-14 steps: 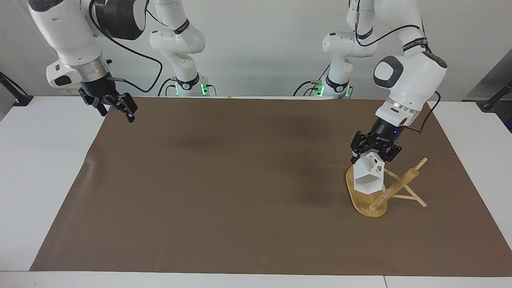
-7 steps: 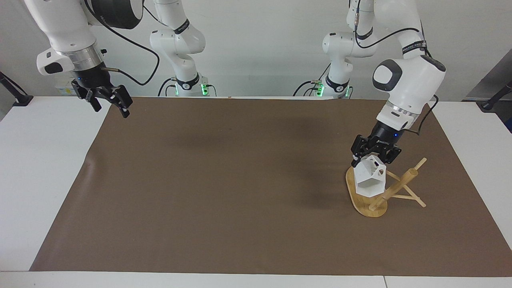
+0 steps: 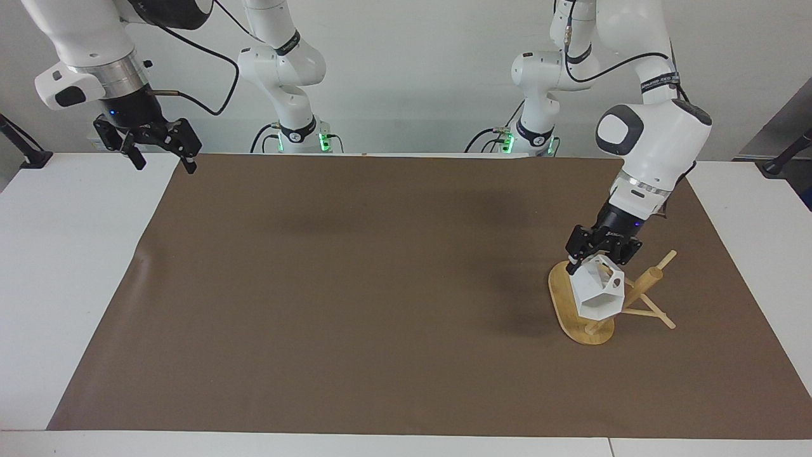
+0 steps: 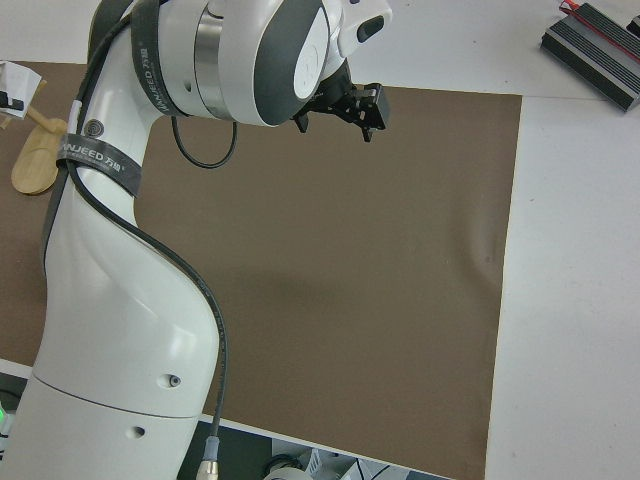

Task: Hang cup on rack
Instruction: 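Move the cup with the left gripper onto a rack peg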

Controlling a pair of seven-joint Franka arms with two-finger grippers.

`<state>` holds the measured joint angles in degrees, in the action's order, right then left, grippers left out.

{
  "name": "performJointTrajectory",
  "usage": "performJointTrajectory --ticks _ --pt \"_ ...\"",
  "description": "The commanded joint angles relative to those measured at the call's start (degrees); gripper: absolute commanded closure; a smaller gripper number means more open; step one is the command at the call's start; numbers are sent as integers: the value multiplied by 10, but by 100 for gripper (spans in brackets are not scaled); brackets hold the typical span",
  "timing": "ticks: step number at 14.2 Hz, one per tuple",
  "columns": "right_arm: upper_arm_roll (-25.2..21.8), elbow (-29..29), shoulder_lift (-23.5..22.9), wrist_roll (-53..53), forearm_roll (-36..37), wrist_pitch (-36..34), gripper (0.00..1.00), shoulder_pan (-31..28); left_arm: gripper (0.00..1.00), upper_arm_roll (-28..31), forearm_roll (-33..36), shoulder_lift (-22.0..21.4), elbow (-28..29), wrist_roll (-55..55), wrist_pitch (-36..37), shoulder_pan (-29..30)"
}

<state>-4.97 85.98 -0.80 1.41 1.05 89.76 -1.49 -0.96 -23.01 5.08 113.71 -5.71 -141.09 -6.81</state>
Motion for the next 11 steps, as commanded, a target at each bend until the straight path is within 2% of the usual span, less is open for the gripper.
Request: performJointTrajectory --ticks 1,2,6,8,11 --pt "2 11 6 -9 -10 -8 0 0 55 -4 6 -2 4 12 0 7" --pt "2 11 7 -9 -10 -8 0 -1 1 -4 7 -2 3 11 2 7" --pt "2 11 7 -9 -10 -8 0 -1 0 -2 14 2 -29 10 45 9" --pt "2 11 7 -9 -10 -8 0 -1 0 -1 18 3 -72 10 118 15" --pt "2 11 7 -9 -10 -8 0 -1 0 -1 88 -15 -111 9 207 24"
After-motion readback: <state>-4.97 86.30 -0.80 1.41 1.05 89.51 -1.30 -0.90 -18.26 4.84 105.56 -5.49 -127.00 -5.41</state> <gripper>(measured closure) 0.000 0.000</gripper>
